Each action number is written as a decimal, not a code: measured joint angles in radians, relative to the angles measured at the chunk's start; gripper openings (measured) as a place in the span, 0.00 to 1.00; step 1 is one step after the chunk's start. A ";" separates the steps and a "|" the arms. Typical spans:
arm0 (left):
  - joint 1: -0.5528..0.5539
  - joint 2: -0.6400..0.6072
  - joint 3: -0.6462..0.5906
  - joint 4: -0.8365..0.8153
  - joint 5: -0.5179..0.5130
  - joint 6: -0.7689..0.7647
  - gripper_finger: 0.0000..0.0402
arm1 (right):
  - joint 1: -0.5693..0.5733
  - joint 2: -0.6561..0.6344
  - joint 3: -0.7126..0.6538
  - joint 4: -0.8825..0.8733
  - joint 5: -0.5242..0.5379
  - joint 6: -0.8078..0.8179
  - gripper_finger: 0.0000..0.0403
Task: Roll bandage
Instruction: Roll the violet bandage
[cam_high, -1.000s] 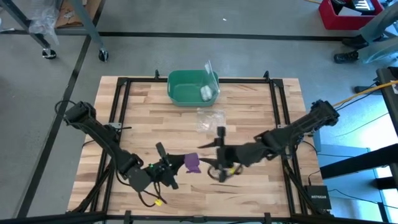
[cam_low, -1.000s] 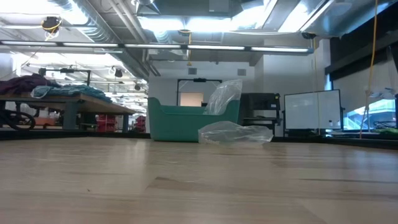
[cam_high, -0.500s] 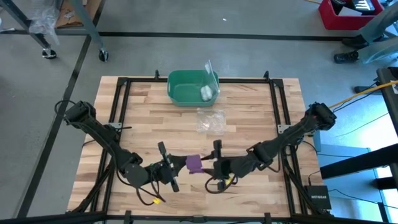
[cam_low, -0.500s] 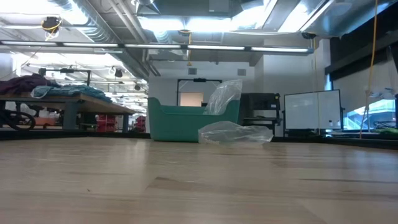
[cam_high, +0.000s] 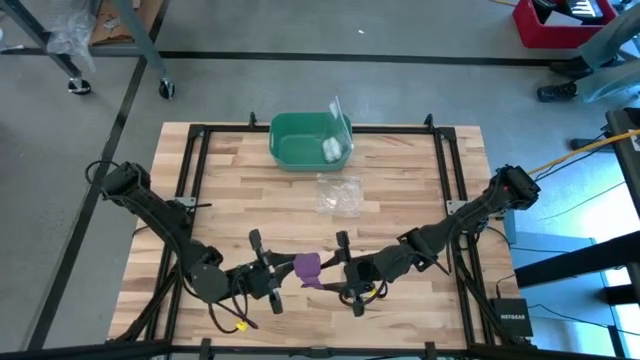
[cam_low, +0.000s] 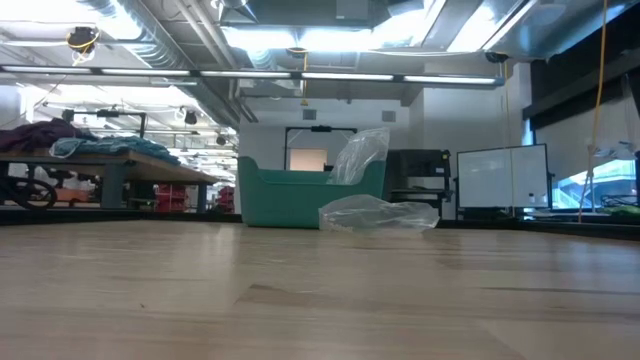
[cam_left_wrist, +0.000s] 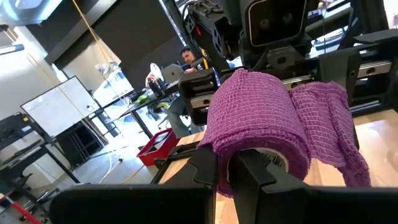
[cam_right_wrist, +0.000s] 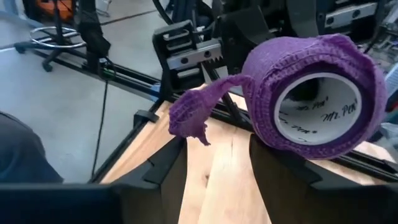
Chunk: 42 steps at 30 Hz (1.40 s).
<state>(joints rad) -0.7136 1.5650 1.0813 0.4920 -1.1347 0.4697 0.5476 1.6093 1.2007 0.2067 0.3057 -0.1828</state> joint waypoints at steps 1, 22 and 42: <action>0.000 0.000 0.000 0.004 0.000 -0.003 0.04 | 0.000 0.000 0.000 -0.003 -0.002 0.010 0.44; 0.023 0.004 -0.004 0.018 -0.049 0.002 0.04 | 0.002 0.000 0.006 0.034 0.065 0.177 0.44; 0.024 0.003 -0.005 0.012 -0.021 -0.010 0.04 | -0.046 -0.006 0.007 0.093 0.213 0.022 0.44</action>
<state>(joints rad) -0.6899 1.5678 1.0767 0.5036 -1.1553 0.4595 0.5018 1.6035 1.2079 0.2992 0.5185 -0.1613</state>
